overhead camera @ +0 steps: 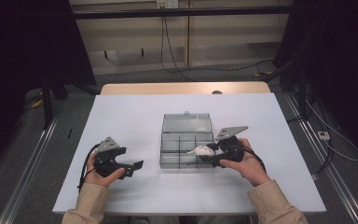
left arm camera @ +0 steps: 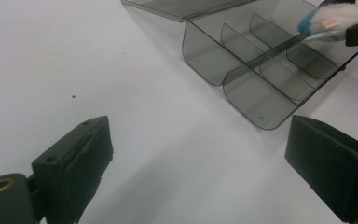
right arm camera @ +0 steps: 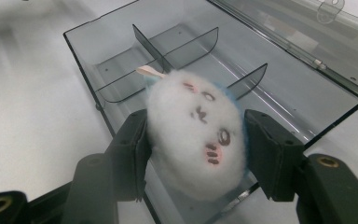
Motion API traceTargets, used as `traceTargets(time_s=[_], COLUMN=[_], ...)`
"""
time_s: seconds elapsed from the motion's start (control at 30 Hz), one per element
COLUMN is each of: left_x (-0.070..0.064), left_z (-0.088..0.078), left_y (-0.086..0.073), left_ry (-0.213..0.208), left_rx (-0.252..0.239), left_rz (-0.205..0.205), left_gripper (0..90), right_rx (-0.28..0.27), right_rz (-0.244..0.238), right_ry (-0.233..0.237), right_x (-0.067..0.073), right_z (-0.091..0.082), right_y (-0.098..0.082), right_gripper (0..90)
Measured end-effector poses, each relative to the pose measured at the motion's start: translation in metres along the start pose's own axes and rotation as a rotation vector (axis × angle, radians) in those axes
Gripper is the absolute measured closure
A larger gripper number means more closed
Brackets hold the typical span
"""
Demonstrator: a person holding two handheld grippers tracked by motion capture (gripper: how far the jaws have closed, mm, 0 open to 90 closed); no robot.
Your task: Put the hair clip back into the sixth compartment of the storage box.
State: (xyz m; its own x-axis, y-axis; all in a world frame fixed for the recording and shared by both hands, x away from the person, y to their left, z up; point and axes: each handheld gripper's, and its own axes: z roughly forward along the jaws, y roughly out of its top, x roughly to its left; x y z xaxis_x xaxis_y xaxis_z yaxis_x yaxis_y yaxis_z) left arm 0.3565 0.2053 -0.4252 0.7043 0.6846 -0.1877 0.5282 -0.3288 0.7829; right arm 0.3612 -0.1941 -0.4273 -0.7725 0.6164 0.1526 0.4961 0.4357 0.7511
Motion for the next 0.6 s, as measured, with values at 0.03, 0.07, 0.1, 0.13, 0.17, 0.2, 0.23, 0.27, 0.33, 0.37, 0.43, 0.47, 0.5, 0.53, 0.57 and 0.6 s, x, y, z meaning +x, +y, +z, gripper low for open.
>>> traceTargets(time_s=[0.03,0.07,0.1,0.13,0.17,0.2,0.23,0.27,0.33,0.37,0.43,0.47,0.5,0.53,0.57,0.6], left_x=[0.0001,0.0003,0.0001,0.0003,0.0002,0.0001,0.0001,0.0001,0.0,0.0,0.0,0.0001,0.0001,0.0002,0.0002,0.0002], left_z=[-0.0001,-0.0003,-0.0003,-0.0002,-0.0001,0.0001,0.0001,0.0002,0.0004,0.0005,0.0005,0.0004,0.0004,0.0003,0.0003,0.0003], left_y=[0.0,0.0001,0.0001,0.0,0.0,-0.0001,-0.0001,0.0,-0.0001,-0.0001,-0.0001,-0.0001,-0.0001,0.0,0.0,-0.0001], left_ry=[0.0,0.001,0.001,0.002,0.003,0.001,0.0,-0.001,0.0,0.0,-0.001,-0.001,0.0,0.0,0.0,0.0], left_rx=[-0.001,0.001,0.001,0.001,0.001,0.0,0.0,0.0,-0.001,0.0,0.0,0.0,-0.001,-0.001,-0.001,0.0], left_rz=[0.0,0.003,-0.001,0.001,0.0,-0.001,0.0,0.0,-0.001,-0.001,-0.001,-0.001,-0.001,-0.001,-0.001,-0.001], left_gripper=[7.1,7.1,7.2,7.2,7.2,7.2,7.2,7.2,7.2,7.2,7.2,7.2,7.2,7.2,7.1,7.2], right_rx=[0.0,0.0,0.0,0.002,0.004,0.006,0.009,0.009,0.008,0.008,0.008,0.007,0.008,0.009,0.008,0.008], right_rz=[0.001,0.001,-0.001,-0.001,-0.002,-0.001,0.0,0.0,0.003,0.002,0.002,0.0,0.0,0.0,0.0,0.0], right_ry=[0.001,0.002,0.0,0.0,-0.001,-0.002,-0.002,-0.004,-0.003,-0.002,-0.002,-0.002,-0.002,-0.002,-0.002,0.0], right_x=[0.0002,0.0003,0.0003,0.0003,0.0004,0.0003,0.0001,-0.0001,-0.0004,-0.0004,-0.0004,-0.0005,-0.0003,-0.0002,-0.0002,-0.0001], right_z=[-0.0002,-0.0002,0.0,0.0003,0.0006,0.0008,0.0009,0.0009,0.0004,0.0002,0.0,0.0001,0.0,0.0,0.0,0.0001], right_y=[0.0,0.0,-0.0001,-0.0002,-0.0003,-0.0004,-0.0006,-0.0006,-0.0006,-0.0006,-0.0008,-0.0009,-0.0009,-0.0009,-0.0009,-0.0009], right_gripper=[43.1,43.0,43.0,43.0,42.9,42.8,42.7,42.5,42.5,42.5,42.5,42.4,42.4,42.3,41.9,41.4])
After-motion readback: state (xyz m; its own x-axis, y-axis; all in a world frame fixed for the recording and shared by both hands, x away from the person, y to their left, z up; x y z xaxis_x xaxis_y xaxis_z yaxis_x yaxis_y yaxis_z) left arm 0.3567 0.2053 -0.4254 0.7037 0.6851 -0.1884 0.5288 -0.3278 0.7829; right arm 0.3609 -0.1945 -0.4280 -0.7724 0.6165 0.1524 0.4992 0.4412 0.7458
